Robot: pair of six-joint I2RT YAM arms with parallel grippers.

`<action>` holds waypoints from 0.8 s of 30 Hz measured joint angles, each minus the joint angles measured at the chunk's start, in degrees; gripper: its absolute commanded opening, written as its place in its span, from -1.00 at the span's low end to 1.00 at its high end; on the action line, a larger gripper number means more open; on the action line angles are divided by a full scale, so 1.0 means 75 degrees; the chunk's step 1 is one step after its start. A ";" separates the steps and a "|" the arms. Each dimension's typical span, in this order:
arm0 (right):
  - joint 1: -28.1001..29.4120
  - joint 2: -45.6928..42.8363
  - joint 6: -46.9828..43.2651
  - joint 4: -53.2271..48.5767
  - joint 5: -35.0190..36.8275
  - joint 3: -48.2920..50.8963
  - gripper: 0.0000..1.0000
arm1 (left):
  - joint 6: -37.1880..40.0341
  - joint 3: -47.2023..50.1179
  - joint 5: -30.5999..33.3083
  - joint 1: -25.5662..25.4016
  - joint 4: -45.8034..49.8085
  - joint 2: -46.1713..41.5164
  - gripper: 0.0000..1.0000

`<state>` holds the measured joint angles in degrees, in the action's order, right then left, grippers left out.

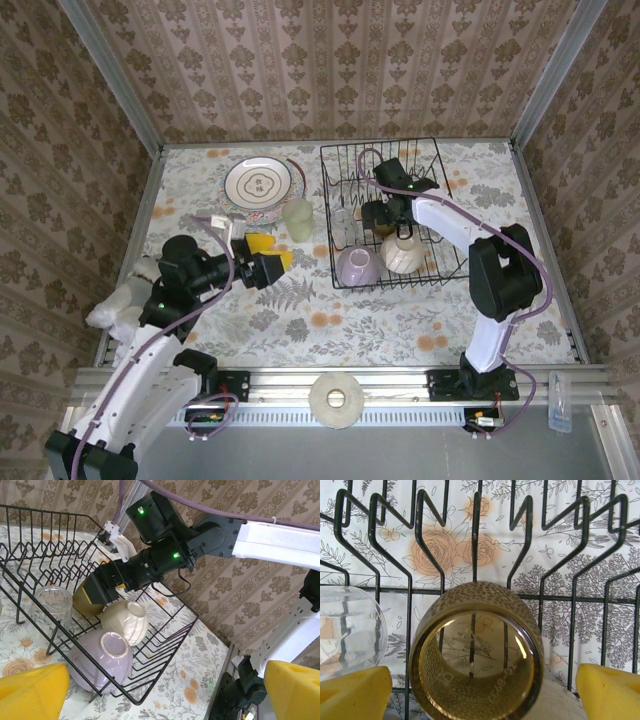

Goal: Unload the mixed dishes from the dish rack

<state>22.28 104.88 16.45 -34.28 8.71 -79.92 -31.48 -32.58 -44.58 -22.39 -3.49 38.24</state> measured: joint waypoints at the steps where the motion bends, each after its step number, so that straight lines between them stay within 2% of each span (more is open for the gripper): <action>1: 0.0000 0.0070 -0.0003 0.0000 -0.0012 -0.0044 0.87 | -0.0044 0.0000 0.0000 0.0000 -0.0038 0.0003 1.00; 10: 0.0000 0.0420 -0.0006 0.0242 -0.0017 -0.0195 0.75 | -0.0283 0.0000 0.0122 0.0000 -0.0705 0.0431 1.00; 18: 0.0000 0.0717 -0.0029 0.0385 -0.0020 -0.0396 0.47 | -0.0664 0.0134 0.0268 0.0000 -0.1434 0.1113 1.00; 24: 0.0000 0.0761 -0.0035 0.0460 -0.0017 -0.0417 0.14 | -0.0734 0.0134 0.0376 0.0000 -0.1545 0.1180 1.00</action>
<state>22.28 110.59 16.19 -30.83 8.58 -83.05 -36.99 -31.57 -41.76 -22.39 -15.07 47.09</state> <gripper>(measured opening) 0.616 0.997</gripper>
